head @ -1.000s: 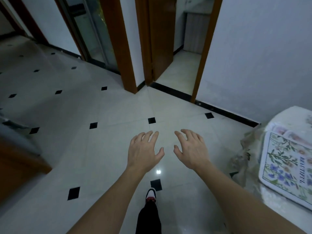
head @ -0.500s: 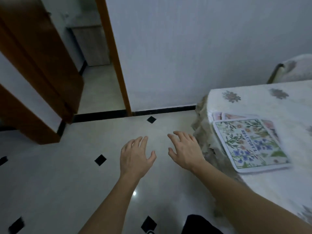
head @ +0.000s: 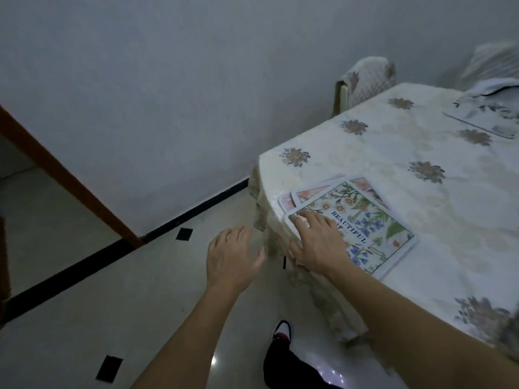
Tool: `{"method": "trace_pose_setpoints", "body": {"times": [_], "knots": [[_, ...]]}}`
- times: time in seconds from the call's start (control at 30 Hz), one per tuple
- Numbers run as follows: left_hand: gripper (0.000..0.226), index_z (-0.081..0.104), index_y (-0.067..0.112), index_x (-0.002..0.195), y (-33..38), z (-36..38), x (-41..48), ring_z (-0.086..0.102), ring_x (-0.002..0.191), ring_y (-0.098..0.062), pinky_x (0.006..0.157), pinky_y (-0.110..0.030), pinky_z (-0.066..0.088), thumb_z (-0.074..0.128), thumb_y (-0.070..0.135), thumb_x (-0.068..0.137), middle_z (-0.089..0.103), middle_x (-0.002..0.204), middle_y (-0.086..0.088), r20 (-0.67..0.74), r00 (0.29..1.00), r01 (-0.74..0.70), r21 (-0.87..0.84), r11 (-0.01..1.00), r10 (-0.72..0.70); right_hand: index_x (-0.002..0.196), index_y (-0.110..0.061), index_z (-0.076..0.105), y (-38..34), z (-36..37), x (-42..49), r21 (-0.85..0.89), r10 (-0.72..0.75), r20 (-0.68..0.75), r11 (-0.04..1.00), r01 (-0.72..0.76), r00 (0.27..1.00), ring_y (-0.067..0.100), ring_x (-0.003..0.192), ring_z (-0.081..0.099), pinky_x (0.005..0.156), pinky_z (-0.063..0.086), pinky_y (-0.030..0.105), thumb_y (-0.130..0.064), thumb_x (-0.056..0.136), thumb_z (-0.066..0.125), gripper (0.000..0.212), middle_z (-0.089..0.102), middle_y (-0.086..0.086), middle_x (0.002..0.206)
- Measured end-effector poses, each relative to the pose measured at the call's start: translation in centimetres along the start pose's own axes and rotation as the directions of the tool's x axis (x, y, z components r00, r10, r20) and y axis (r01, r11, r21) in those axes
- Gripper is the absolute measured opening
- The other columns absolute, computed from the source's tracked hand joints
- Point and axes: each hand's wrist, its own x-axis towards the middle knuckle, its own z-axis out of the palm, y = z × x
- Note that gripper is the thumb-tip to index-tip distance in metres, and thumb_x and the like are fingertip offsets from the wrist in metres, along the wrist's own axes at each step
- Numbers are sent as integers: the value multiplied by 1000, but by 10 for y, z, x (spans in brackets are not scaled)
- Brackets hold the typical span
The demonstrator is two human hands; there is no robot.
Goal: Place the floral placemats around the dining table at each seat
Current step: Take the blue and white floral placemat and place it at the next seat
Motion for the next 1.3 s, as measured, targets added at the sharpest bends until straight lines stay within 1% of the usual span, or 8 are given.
{"method": "trace_pose_setpoints", "body": {"times": [0.17, 0.37, 0.6, 0.77, 0.9, 1.0, 1.17, 1.3], "knots": [[60, 63, 17, 125, 24, 19, 96, 64, 104, -26, 85, -41, 51, 49, 55, 81, 70, 115, -3, 48, 988, -146, -7, 989, 146, 132, -18, 57, 54, 17, 54, 51, 171, 26, 984, -172, 985, 31, 120, 56, 100, 45, 48, -45, 87, 39, 55, 61, 11, 130], [61, 63, 17, 129, 62, 41, 186, 64, 106, -27, 84, -42, 53, 47, 53, 83, 68, 123, -3, 106, 952, -285, -38, 958, 288, 128, -17, 60, 108, 26, 83, 68, 335, 15, 940, -335, 942, 31, 116, 59, 99, 46, 49, -42, 86, 45, 52, 63, 11, 127], [56, 68, 15, 118, 114, 64, 244, 65, 94, -28, 75, -40, 52, 46, 51, 82, 71, 111, -4, 157, 874, -455, -65, 888, 460, 128, -18, 60, 164, 31, 62, 58, 555, 19, 830, -556, 831, 32, 110, 62, 92, 49, 46, -44, 87, 44, 51, 65, 11, 124], [61, 64, 16, 125, 141, 95, 276, 64, 100, -27, 80, -41, 52, 43, 55, 82, 69, 117, -3, 210, 807, -539, -118, 834, 552, 130, -17, 60, 184, 43, 23, 36, 731, 28, 681, -732, 682, 32, 114, 61, 94, 49, 47, -42, 86, 58, 51, 64, 11, 128], [59, 53, 19, 139, 155, 120, 290, 55, 116, -28, 94, -42, 48, 53, 51, 90, 59, 136, -4, 344, 777, -463, -255, 849, 527, 128, -15, 60, 178, 52, -7, 31, 846, 20, 533, -846, 533, 32, 114, 62, 93, 51, 46, -40, 84, 57, 50, 64, 13, 128], [57, 50, 19, 140, 157, 132, 295, 53, 116, -28, 93, -43, 47, 59, 45, 91, 55, 137, -6, 380, 752, -434, -330, 838, 539, 133, -15, 58, 165, 57, -19, 47, 914, 41, 401, -915, 403, 32, 114, 62, 91, 51, 46, -35, 84, 67, 53, 63, 13, 127], [57, 52, 16, 139, 146, 144, 297, 52, 110, -28, 91, -39, 44, 61, 42, 89, 54, 127, -11, 451, 722, -357, -407, 841, 524, 134, -16, 53, 147, 64, -29, 90, 969, 80, 227, -970, 234, 33, 93, 60, 69, 53, 41, -30, 87, 63, 50, 61, 14, 113], [56, 49, 17, 140, 141, 148, 297, 50, 115, -27, 96, -39, 44, 62, 41, 91, 48, 126, -10, 494, 720, -273, -443, 854, 487, 118, -16, 47, 138, 73, -26, 159, 987, 119, 87, -983, 107, 26, 78, 47, 58, 41, 35, -39, 94, 44, 33, 52, 9, 96]]}}
